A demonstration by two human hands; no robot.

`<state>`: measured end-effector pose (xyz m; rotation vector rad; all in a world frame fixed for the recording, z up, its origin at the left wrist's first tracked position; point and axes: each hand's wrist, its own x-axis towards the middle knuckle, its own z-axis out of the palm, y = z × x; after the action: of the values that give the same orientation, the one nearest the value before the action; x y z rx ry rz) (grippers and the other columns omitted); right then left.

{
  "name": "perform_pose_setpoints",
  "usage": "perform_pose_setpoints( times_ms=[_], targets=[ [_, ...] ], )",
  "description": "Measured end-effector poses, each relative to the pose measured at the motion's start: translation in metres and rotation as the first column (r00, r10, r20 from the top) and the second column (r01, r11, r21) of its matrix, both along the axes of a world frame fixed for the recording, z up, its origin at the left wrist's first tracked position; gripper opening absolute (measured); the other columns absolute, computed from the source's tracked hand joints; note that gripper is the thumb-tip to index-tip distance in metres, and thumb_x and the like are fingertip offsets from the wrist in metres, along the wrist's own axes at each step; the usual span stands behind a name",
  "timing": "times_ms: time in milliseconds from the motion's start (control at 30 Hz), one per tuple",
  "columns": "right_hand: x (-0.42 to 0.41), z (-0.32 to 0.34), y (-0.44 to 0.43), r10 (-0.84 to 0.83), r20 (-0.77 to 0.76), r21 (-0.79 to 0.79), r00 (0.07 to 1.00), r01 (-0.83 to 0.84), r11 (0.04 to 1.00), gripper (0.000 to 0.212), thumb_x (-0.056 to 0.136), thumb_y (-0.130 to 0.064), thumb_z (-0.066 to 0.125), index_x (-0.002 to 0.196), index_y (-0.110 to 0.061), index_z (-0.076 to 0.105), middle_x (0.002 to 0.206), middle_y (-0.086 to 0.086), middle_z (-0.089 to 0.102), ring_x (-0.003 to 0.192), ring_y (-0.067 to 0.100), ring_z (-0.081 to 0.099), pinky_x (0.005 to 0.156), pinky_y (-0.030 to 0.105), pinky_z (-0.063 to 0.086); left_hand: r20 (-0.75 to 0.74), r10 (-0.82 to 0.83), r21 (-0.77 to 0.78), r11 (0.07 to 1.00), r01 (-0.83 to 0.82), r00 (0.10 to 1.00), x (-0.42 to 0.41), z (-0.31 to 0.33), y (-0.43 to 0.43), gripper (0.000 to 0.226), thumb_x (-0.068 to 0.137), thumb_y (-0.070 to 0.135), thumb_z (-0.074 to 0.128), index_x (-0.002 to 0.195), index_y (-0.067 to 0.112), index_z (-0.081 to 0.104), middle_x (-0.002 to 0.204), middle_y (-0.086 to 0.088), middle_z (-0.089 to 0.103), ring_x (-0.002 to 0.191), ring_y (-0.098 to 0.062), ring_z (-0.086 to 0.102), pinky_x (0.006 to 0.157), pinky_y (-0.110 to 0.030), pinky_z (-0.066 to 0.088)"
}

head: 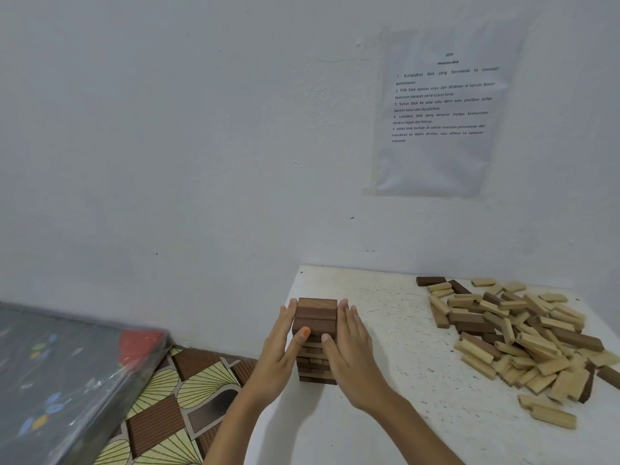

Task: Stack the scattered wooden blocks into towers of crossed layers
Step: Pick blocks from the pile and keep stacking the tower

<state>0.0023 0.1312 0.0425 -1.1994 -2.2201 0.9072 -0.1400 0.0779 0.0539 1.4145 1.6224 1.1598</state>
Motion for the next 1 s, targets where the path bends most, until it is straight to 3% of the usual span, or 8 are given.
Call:
perform_pose_setpoints(
  times_ms=[400, 533, 567, 700, 767, 833, 1000],
  targets=[
    [0.000, -0.001, -0.003, 0.002, 0.013, 0.005, 1.000, -0.002, 1.000, 0.059, 0.105, -0.034, 0.017, 0.146, -0.022, -0.024, 0.156, -0.010, -0.026, 0.137, -0.001, -0.029, 0.118, 0.031, -0.015, 0.009, 0.043, 0.038, 0.998, -0.044, 0.999, 0.000, -0.009, 0.005, 0.062, 0.094, 0.045, 0.036, 0.151, 0.036, 0.014, 0.139, 0.041, 0.013, 0.145, 0.005, 0.001, 0.119, -0.022, 0.008],
    [-0.001, -0.001, -0.003, -0.001, 0.010, -0.007, 1.000, 0.001, 1.000, 0.059, 0.105, -0.034, 0.017, 0.147, -0.021, -0.024, 0.157, -0.010, -0.026, 0.138, -0.001, -0.029, 0.119, 0.031, -0.015, 0.024, 0.047, 0.048, 0.998, -0.048, 0.999, 0.003, -0.006, 0.004, 0.060, 0.094, 0.043, 0.037, 0.149, 0.035, 0.015, 0.137, 0.041, 0.017, 0.145, 0.004, 0.004, 0.106, 0.001, 0.011],
    [-0.001, -0.001, -0.003, -0.002, 0.010, -0.008, 1.000, 0.002, 1.000, 0.059, 0.105, -0.034, 0.016, 0.147, -0.021, -0.024, 0.157, -0.010, -0.025, 0.138, -0.001, -0.029, 0.119, 0.032, -0.014, 0.027, 0.046, 0.046, 0.998, -0.048, 0.999, 0.002, -0.006, 0.004, 0.060, 0.093, 0.043, 0.037, 0.149, 0.035, 0.015, 0.137, 0.041, 0.018, 0.145, 0.004, 0.004, 0.106, 0.001, 0.012],
    [0.000, 0.000, -0.005, -0.007, -0.032, -0.033, 0.999, 0.006, 0.999, 0.060, 0.105, -0.037, 0.018, 0.147, -0.023, -0.023, 0.154, -0.014, -0.025, 0.137, -0.003, -0.027, 0.118, 0.031, -0.014, 0.000, 0.037, 0.044, 0.998, -0.037, 0.999, -0.001, -0.008, 0.003, 0.067, 0.095, 0.057, 0.036, 0.152, 0.036, 0.009, 0.156, 0.026, 0.011, 0.143, 0.010, 0.005, 0.121, -0.025, 0.010],
    [0.002, 0.001, -0.006, -0.015, -0.073, -0.062, 0.997, 0.011, 0.998, 0.060, 0.104, -0.039, 0.019, 0.145, -0.027, -0.023, 0.151, -0.019, -0.026, 0.135, -0.006, -0.027, 0.116, 0.027, -0.015, 0.026, 0.055, 0.051, 0.997, -0.056, 0.998, 0.001, -0.005, 0.000, 0.070, 0.094, 0.058, 0.032, 0.153, 0.034, 0.002, 0.158, 0.023, 0.005, 0.132, 0.026, 0.007, 0.112, -0.006, 0.012],
    [0.006, 0.001, -0.007, -0.040, -0.102, -0.082, 0.994, 0.031, 0.996, 0.059, 0.104, -0.041, 0.019, 0.145, -0.029, -0.022, 0.150, -0.021, -0.024, 0.134, -0.007, -0.025, 0.114, 0.025, -0.015, 0.069, 0.106, 0.074, 0.991, -0.111, 0.992, 0.006, -0.001, -0.004, 0.066, 0.095, 0.049, 0.029, 0.153, 0.035, 0.002, 0.158, 0.024, 0.005, 0.127, 0.032, 0.007, 0.099, 0.007, 0.013],
    [0.020, 0.002, -0.010, -0.129, -0.240, -0.133, 0.962, 0.099, 0.986, 0.063, 0.093, -0.055, 0.019, 0.150, -0.037, -0.003, 0.153, -0.027, -0.004, 0.141, -0.008, -0.010, 0.118, 0.028, -0.005, 0.181, 0.245, 0.206, 0.938, -0.280, 0.953, 0.018, 0.015, -0.011, 0.056, 0.096, 0.048, 0.028, 0.151, 0.040, 0.019, 0.154, 0.029, 0.021, 0.134, 0.022, 0.016, 0.096, 0.009, 0.017]
  ],
)
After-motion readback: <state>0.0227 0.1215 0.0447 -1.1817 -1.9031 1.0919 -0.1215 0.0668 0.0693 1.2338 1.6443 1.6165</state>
